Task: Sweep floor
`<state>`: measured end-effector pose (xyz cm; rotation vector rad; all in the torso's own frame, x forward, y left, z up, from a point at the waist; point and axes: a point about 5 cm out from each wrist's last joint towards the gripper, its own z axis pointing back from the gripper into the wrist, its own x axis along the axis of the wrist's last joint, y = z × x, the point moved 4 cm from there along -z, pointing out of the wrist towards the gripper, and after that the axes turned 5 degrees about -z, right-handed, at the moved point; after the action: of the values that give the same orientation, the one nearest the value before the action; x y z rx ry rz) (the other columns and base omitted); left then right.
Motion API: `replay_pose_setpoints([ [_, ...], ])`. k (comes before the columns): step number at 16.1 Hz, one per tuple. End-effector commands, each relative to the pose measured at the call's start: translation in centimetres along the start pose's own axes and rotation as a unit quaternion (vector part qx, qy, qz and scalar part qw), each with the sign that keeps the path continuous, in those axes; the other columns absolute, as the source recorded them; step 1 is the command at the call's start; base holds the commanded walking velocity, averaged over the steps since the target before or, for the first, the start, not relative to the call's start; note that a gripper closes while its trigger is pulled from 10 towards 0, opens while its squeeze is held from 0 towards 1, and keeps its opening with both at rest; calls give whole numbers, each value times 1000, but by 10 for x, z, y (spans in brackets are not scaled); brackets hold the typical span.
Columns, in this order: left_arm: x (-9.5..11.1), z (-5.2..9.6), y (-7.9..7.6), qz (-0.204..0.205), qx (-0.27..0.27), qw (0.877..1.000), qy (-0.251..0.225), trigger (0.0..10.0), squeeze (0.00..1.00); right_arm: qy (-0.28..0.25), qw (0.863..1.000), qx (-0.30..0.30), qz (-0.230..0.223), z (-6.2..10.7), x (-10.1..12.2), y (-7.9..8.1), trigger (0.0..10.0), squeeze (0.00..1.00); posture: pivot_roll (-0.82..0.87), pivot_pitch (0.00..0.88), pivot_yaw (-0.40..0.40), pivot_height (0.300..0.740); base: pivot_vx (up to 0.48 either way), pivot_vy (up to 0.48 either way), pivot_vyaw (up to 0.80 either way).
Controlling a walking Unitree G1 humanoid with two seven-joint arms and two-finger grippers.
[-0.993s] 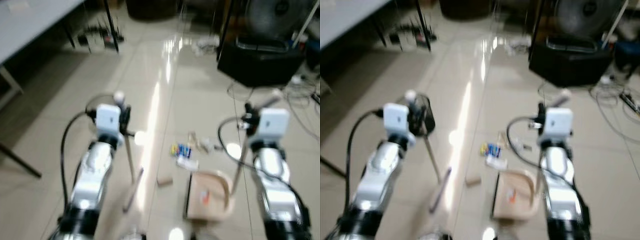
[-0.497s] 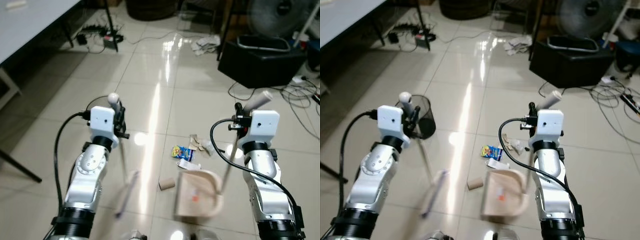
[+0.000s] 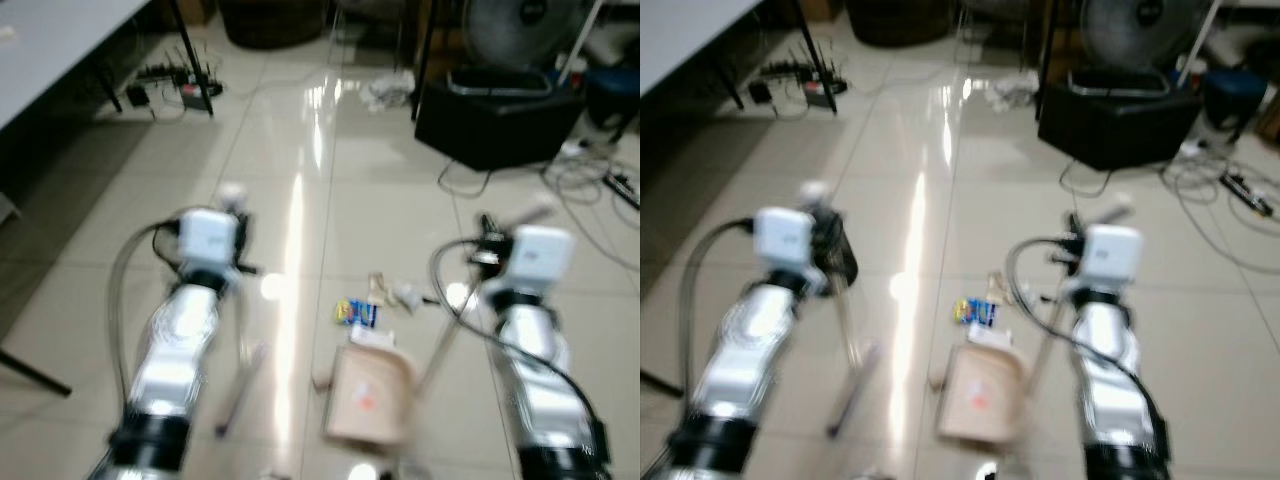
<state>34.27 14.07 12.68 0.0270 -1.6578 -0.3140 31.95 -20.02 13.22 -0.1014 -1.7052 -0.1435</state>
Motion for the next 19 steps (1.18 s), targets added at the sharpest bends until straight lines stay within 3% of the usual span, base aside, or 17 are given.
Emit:
replay_pose_setpoints([
  [1,8,0,11,-5,12,1000,-16,10000,0,-20,1000,12,2,-2,10,9,10000,0,-39,90,61,740,281,0,0],
  [10,9,-1,10,-4,7,1000,-18,10000,0,-13,1000,6,-10,-1,7,9,10000,0,-39,93,66,740,285,0,0],
  [13,9,-2,9,-4,6,1000,-18,10000,0,-9,1000,9,-11,-1,5,9,10000,0,-41,93,68,740,284,0,-698],
  [19,9,-1,9,-4,6,1000,-18,10000,0,-13,1000,8,-5,0,6,8,10000,0,-40,96,66,740,287,0,0],
])
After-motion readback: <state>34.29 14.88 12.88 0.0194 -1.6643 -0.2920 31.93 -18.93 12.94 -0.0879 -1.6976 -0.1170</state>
